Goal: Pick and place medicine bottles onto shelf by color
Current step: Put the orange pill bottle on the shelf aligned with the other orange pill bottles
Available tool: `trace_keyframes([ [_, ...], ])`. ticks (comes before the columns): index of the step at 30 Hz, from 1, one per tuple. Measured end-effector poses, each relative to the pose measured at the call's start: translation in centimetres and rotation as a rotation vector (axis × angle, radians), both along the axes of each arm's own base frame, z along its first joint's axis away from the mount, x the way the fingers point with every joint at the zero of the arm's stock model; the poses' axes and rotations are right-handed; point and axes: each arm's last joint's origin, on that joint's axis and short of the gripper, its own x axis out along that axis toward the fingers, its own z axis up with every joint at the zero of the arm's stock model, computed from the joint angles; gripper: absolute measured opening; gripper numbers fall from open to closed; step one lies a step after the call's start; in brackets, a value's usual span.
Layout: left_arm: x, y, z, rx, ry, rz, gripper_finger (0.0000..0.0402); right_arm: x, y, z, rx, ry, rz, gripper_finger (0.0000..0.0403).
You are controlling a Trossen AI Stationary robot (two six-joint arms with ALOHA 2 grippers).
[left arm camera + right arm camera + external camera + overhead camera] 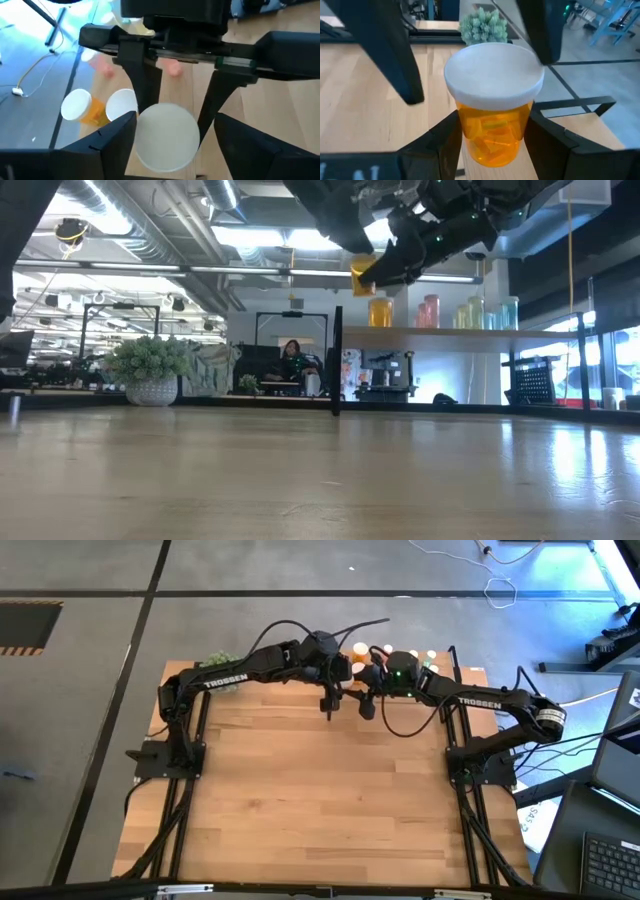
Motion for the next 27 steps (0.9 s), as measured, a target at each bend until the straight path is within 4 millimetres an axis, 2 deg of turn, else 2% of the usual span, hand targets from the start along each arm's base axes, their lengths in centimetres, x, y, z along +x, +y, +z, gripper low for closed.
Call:
trace_keyframes([
  [4,0.0,0.1,-0.1,0.007,0.009,0.01,0.0274,0.0,0.0,0.1,-0.001,-0.004,0.002,0.0194],
  [11,-0.1,0.2,0.0,0.03,0.014,0.045,0.0273,0.0,0.0,0.1,-0.001,-0.006,0.005,0.0194],
  [22,-1.5,-0.3,1.9,0.046,-0.024,0.045,0.0276,0.0,0.0,0.2,-0.003,-0.01,0.009,0.0194],
  [27,-1.9,-0.4,1.4,0.023,0.038,0.047,0.0276,0.0,0.0,0.2,-0.003,-0.011,0.008,0.0194],
])
